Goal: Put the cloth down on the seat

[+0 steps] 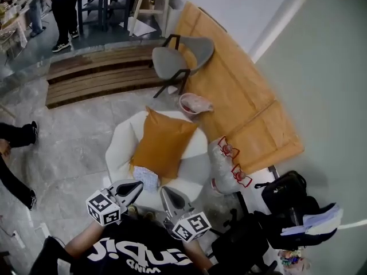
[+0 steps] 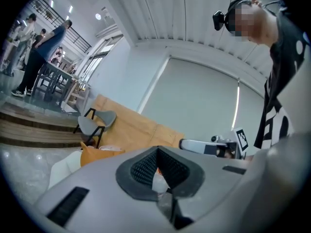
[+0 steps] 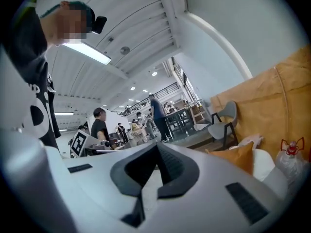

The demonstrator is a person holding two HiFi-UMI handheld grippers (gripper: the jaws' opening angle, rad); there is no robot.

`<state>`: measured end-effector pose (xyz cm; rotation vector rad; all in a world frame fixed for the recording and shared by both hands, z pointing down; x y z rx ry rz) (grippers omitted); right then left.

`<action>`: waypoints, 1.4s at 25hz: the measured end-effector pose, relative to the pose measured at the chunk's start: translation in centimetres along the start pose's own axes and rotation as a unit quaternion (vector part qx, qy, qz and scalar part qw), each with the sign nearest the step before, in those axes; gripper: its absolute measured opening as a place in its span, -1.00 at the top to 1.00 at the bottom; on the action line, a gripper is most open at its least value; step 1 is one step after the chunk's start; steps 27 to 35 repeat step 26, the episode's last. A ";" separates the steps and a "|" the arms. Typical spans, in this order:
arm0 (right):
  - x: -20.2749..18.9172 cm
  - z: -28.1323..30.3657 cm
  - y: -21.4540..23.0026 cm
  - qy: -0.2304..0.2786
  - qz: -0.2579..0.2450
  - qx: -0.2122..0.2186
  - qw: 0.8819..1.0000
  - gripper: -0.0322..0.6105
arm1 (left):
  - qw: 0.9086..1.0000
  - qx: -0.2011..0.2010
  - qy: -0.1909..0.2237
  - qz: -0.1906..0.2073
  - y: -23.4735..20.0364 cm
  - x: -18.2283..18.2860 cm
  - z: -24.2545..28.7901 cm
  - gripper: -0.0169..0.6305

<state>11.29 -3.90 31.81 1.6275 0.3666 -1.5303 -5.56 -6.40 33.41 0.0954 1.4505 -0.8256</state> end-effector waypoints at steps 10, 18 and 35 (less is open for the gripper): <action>-0.1 0.8 -0.9 -0.008 -0.015 0.023 1.000 0.84 | 1.000 0.008 0.016 0.008 0.0 0.7 -0.8 0.93; 0.0 0.7 0.0 -0.009 -0.010 0.024 1.000 0.84 | 1.000 0.007 0.012 0.009 0.3 0.5 -0.3 0.93; 0.1 0.8 -0.4 -0.017 -0.010 0.029 0.999 0.84 | 1.000 0.017 0.005 0.004 0.2 0.3 -0.9 0.93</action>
Point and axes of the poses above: the fingertips, and each gripper's own axes: z forward along the fingers, y to its right, x out of its top, the point moved 7 cm from there along -z, backward along the fingers, and after that the axes turned 2 degrees about -y, right-handed, at the moved point
